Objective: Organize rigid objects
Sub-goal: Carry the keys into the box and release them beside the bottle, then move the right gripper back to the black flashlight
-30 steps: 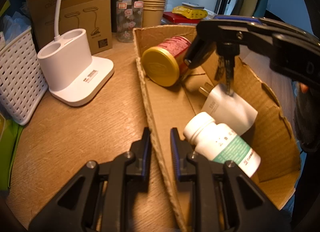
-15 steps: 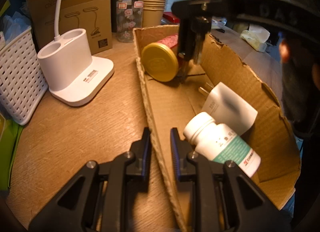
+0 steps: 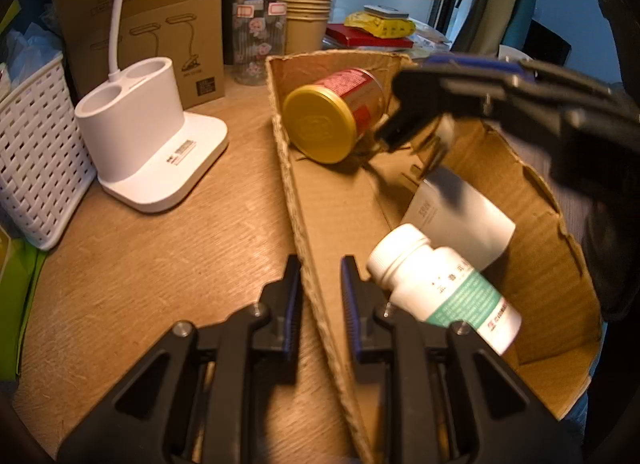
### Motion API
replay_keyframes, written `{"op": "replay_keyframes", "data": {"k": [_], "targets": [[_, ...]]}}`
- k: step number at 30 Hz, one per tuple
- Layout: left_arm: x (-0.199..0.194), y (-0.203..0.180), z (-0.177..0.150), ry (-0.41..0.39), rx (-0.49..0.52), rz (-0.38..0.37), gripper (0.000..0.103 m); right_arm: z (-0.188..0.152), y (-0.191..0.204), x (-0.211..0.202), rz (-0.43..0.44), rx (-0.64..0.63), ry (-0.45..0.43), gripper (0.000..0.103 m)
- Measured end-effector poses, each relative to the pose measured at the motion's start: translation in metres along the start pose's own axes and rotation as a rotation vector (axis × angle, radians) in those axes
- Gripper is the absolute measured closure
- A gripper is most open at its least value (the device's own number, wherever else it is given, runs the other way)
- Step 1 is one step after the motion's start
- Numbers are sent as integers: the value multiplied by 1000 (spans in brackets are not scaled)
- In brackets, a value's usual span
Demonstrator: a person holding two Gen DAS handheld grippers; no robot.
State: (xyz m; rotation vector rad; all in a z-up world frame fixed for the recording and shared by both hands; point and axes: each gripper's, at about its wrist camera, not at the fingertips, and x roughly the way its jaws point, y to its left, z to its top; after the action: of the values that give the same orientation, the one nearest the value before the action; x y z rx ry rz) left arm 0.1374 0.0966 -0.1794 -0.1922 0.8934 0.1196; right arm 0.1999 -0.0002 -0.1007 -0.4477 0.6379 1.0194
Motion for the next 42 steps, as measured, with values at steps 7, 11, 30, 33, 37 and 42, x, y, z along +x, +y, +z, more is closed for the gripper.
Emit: {"op": "replay_keyframes", "data": {"k": [7,11,30,33,37,42], "targets": [[0,0,0,0,0,0,82,-6,7,24,108,-3,103,43],[0,0,0,0,0,0,82,-3,11,26,104,6,120,41],[0,3,0,0,-3,-3,79,-25,-19,-16,46,120,-5,30],[0,3,1,0,-3,-3,79,-29,-18,-25,2,110,-22,30],[0,4,1,0,-3,-2,79,-35,-25,-37,-44,130,-42,30],[1,4,1,0,-4,-3,78,-42,-44,-49,-90,186,-69,29]]}}
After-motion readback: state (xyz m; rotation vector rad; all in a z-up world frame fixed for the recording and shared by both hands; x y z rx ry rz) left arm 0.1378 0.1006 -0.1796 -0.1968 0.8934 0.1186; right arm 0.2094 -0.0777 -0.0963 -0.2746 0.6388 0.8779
